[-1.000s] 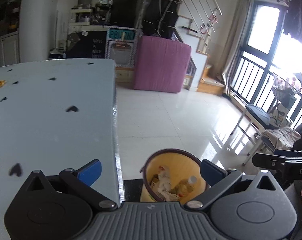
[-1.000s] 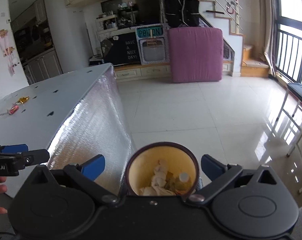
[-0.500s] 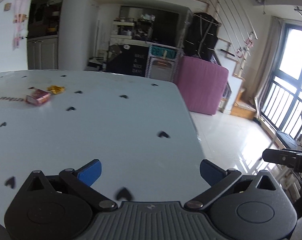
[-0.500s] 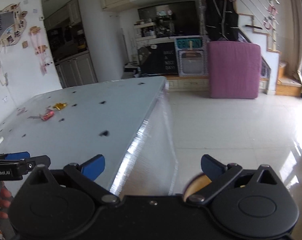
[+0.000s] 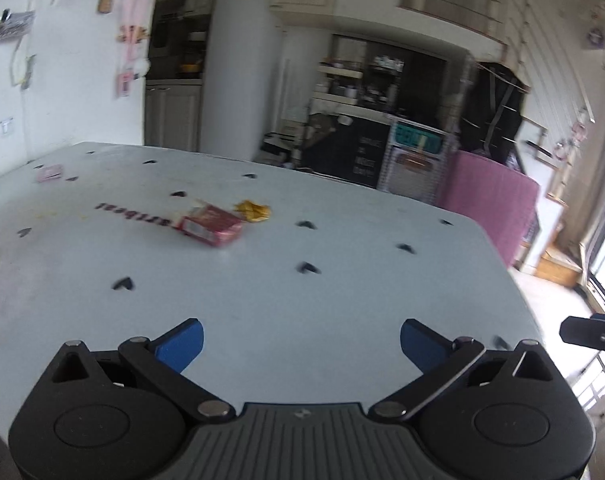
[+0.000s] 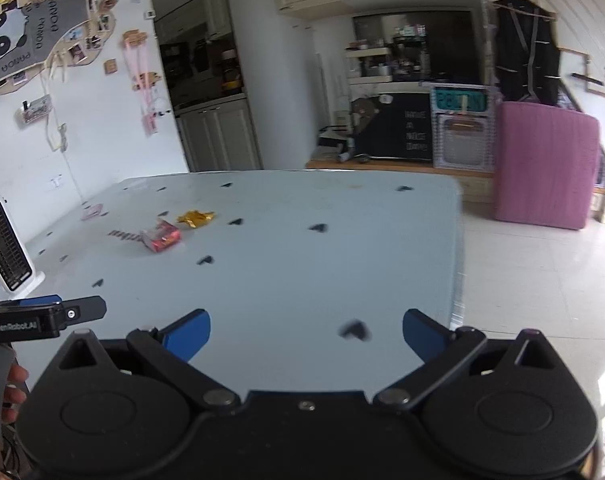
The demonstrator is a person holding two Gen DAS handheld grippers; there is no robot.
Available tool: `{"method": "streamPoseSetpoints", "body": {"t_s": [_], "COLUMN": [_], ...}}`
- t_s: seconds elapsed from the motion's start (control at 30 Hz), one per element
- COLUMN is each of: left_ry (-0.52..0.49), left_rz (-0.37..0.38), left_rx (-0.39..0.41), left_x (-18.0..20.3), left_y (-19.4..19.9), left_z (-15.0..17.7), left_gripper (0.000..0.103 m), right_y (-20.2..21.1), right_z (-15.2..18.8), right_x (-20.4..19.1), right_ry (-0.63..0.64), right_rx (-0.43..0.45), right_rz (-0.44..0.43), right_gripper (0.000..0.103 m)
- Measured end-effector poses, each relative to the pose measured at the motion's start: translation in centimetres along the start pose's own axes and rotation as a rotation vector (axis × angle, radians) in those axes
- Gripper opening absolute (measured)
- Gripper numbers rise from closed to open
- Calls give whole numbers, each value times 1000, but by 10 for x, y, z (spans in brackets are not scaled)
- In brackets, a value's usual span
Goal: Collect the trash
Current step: 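Grasp the red cigarette pack with the left gripper while the right gripper grasps the gold foil wrapper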
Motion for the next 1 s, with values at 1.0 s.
{"method": "streamPoseSetpoints", "body": {"t_s": [1.0], "left_ry": [293], "left_rz": [-360], "left_rx": [-21], "left_x": [-79], "left_y": [-231], "left_z": [-91], "left_gripper": [103], "right_y": [-263], "right_z": [-117], "right_x": [-67], "right_ry": [-23], "right_rx": [-27], "right_rz": [-247], "right_gripper": [102]}}
Point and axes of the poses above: each gripper's, at about its wrist camera, not at the fingertips, and y roughly against the way its jaws point, x to its right, z to its underside, the point moved 3 cm from there along -y, roughly the way its jaws point
